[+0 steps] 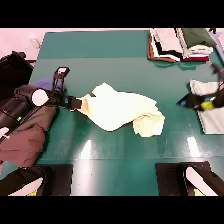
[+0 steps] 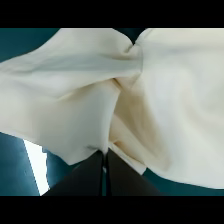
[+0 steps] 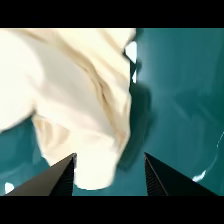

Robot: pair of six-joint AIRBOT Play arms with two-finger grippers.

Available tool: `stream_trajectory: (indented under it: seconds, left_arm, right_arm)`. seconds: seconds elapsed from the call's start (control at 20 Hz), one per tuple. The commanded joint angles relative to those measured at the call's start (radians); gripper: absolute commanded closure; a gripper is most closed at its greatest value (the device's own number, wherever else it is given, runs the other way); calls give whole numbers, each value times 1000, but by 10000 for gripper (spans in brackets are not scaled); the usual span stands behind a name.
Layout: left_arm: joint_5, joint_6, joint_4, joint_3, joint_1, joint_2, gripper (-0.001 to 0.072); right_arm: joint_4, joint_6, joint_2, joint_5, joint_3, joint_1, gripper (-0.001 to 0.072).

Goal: Fold the shirts.

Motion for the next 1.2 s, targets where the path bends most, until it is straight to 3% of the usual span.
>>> stream_trajectory:
  seconds: [0.0, 0.2, 0.25, 0.35, 0.4, 0.55, 0.75, 0.95, 1.15]
  left_arm:
    - [-7, -2, 31, 32, 0, -1, 685]
    - [-15, -2, 31, 32, 0, -1, 686]
    - [-18, -2, 31, 32, 0, 0, 686]
    - [-34, -2, 35, 37, 0, 5, 686]
    - [-57, -2, 54, 58, 2, 10, 686]
    - [-163, 12, 105, 243, 55, 66, 686]
    - [-219, 122, 154, 657, 113, 170, 686]
    - [-291, 157, 109, 1036, 113, 181, 687]
    - [-255, 167, 85, 1136, 113, 181, 687]
  right_arm:
    - [7, -29, -50, -89, -206, 70, 225]
    - [4, -28, -170, -206, -183, 270, 244]
    - [-4, -28, -200, -227, -158, 305, 344]
    - [-7, -28, -240, -259, -104, 336, 628]
    - [-7, -28, -246, -257, -66, 333, 690]
    - [-6, -28, -172, -200, 85, 275, 691]
    - [-5, -28, 46, -100, 368, 149, 691]
    - [-5, -21, 176, 16, 628, 32, 691]
    - [-3, 14, 200, 126, 779, -62, 691]
